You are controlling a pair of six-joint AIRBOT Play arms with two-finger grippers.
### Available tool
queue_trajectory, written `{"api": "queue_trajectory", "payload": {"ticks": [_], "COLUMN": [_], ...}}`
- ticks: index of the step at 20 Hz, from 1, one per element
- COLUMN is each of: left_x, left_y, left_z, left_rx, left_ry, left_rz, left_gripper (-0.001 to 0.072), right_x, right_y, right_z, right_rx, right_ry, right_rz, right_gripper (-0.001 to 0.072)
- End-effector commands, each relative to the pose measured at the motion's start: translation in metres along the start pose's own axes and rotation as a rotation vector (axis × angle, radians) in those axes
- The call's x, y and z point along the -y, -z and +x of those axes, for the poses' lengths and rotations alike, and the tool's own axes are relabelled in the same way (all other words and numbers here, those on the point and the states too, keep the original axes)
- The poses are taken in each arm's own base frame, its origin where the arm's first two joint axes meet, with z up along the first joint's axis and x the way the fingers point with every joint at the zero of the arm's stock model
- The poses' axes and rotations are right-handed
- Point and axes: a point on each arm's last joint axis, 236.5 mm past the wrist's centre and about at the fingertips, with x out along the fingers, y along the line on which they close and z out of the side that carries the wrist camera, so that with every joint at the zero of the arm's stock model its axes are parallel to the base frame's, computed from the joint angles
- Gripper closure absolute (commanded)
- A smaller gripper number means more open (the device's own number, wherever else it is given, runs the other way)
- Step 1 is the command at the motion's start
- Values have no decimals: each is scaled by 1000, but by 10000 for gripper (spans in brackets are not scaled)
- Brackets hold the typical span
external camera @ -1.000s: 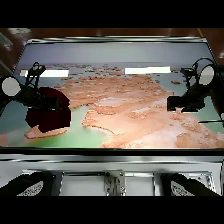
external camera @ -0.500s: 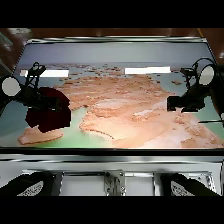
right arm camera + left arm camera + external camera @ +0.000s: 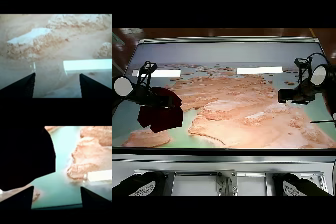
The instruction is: Fold the shirts.
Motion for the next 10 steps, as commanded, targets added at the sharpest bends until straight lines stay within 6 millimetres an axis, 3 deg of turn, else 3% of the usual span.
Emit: {"api": "queue_trajectory", "payload": {"ticks": [1,5,7,9,10], "left_x": [14,17,18,-7,-35], "left_y": [-39,-76,-85,-80,-69], "left_z": [-2,-11,-13,-2,7], "left_rx": [162,323,362,322,266], "left_ry": [60,79,84,-9,-78], "left_rz": [-21,-27,-30,-45,-148], "left_gripper": [-9,-9,-7,39,10], "right_x": [-1,0,0,0,0], "right_y": [-17,1,9,11,10], "right_z": [0,0,0,0,0], "right_rx": [72,-4,-39,-45,-42], "right_ry": [-6,0,0,-1,-1], "right_rz": [-3,0,-2,-3,-3], "right_gripper": [42,42,42,42,42]}}
